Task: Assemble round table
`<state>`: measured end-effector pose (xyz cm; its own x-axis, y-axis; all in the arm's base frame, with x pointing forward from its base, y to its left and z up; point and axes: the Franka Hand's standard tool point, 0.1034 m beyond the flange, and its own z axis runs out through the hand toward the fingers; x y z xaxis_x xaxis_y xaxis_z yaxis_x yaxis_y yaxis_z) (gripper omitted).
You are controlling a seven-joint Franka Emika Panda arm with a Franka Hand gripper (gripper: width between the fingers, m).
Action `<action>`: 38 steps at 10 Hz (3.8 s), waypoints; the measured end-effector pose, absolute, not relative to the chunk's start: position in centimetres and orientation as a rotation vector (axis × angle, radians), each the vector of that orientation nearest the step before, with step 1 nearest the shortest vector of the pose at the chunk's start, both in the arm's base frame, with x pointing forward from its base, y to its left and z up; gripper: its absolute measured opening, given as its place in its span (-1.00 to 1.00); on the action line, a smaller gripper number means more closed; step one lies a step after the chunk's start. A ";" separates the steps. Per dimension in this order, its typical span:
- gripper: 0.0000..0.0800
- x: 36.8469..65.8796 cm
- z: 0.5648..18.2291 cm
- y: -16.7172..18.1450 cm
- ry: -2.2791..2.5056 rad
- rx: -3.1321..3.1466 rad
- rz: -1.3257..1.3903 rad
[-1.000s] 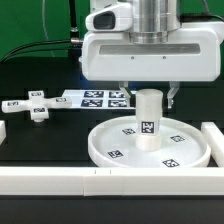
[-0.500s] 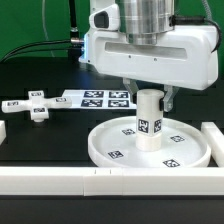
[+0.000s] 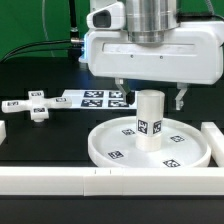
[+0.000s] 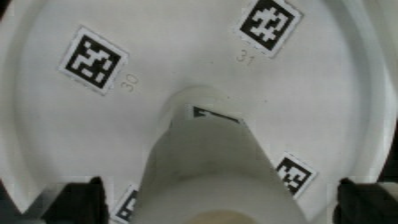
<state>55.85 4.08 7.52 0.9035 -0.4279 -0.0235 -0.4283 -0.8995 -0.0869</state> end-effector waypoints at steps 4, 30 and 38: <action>0.62 56.0 7.6 4.0 0.136 -3.069 -0.022; 0.02 56.0 7.5 4.3 -1.825 -2.572 -0.013; 0.02 55.9 7.6 4.0 -0.710 -3.041 -0.030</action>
Offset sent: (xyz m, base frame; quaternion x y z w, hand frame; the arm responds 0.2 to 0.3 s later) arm 0.0101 -0.0080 0.0071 -0.0625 0.0347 -0.3290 0.9416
